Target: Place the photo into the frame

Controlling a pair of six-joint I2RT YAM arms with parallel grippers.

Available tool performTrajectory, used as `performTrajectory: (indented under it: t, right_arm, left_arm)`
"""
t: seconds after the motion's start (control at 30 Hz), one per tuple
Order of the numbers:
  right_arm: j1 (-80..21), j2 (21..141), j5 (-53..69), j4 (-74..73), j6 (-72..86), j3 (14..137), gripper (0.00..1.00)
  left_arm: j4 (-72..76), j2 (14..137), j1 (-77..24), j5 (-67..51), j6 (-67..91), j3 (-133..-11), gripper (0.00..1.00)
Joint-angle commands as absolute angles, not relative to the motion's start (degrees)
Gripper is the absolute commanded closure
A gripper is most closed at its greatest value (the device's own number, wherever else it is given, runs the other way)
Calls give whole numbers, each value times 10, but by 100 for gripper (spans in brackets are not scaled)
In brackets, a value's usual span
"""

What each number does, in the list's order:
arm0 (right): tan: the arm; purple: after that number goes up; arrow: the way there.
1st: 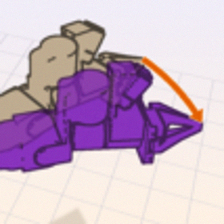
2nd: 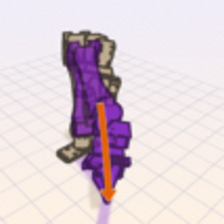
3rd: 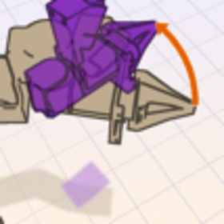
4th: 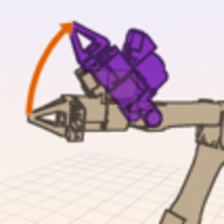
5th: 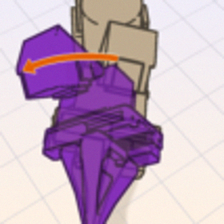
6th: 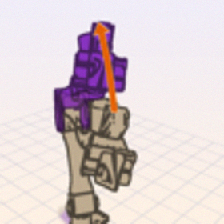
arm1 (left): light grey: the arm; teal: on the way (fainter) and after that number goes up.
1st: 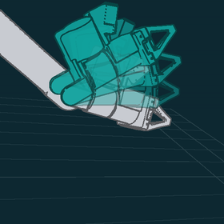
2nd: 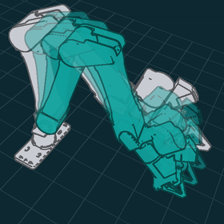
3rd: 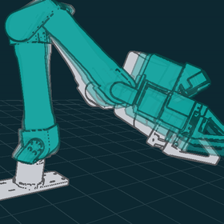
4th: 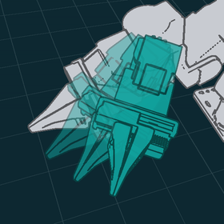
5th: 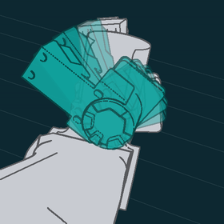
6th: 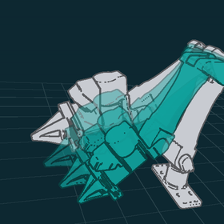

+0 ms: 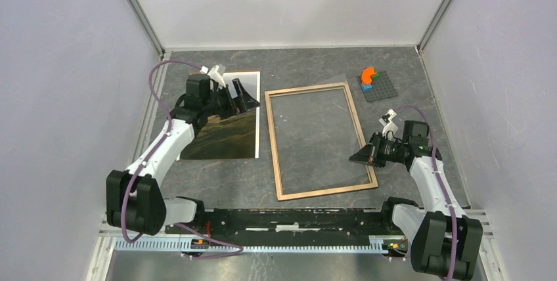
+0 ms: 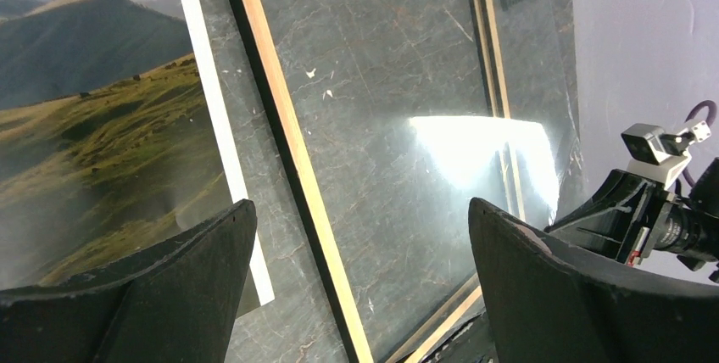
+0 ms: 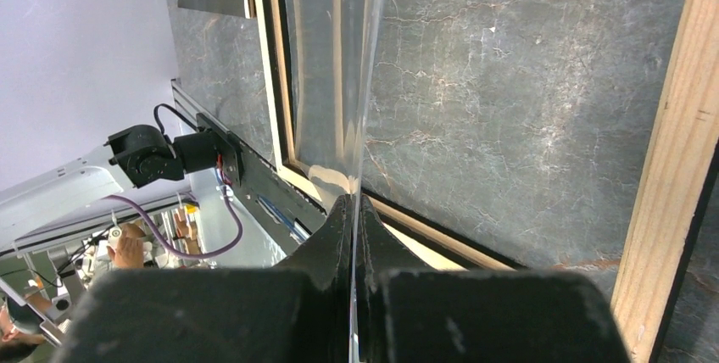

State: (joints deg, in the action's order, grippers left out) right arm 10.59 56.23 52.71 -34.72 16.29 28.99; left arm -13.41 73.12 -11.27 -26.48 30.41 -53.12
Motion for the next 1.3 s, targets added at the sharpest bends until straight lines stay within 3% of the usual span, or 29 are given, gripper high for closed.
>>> performTrajectory:
  t: [0.0, 0.47, 0.8, 0.93, 1.07, 1.27]
  right_arm:
    - [98, 551, 505, -325, 196, 284, 100]
    - [89, 552, 499, -318, 223, 285, 100]
    - [88, 559, 511, -303, 206, 283, 99]
    - [88, 560, 512, -281, 184, 277, 78]
    - [87, 556, 500, -243, 190, 261, 64]
    - [88, 577, 489, -234, 185, 260, 59]
  left_arm:
    - [-125, 756, -136, -247, 342, -525, 0]
    - [81, 798, -182, -205, 556, -342, 0]
    - [129, 804, -230, -180, 591, -296, 0]
    - [133, 806, -232, -186, 593, -294, 0]
    - [140, 814, -233, -190, 598, -293, 0]
    - [143, 815, -233, -192, 602, -293, 0]
